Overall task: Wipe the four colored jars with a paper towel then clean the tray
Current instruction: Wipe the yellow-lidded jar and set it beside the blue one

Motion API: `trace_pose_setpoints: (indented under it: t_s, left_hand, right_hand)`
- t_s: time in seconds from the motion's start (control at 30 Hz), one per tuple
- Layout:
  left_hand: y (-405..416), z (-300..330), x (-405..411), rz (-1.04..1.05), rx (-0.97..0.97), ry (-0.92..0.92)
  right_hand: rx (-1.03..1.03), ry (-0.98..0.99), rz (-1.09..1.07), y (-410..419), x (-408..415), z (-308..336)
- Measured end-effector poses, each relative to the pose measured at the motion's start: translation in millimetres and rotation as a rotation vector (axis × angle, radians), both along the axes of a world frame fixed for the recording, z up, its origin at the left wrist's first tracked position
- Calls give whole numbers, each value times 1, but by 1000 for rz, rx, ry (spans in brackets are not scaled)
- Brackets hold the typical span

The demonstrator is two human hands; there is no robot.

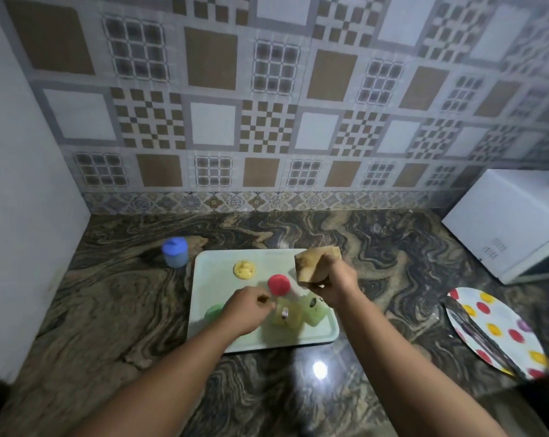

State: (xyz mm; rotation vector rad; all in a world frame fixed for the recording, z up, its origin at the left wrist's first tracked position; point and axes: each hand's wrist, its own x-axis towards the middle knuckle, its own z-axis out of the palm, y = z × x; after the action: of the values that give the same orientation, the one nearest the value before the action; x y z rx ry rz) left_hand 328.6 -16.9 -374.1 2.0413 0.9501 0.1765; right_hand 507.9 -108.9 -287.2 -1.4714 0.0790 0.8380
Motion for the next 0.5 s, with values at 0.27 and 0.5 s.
trace_pose_setpoints:
  t_s: [0.27,0.5]
  left_hand:
    - [-25,-18,17,159,-179,-9]
    - [-33,-15,25,265,-215,-35]
  right_hand:
    - [-25,-15,-38,-41,-2,-11]
    - [-56,-15,19,-58,2,-8]
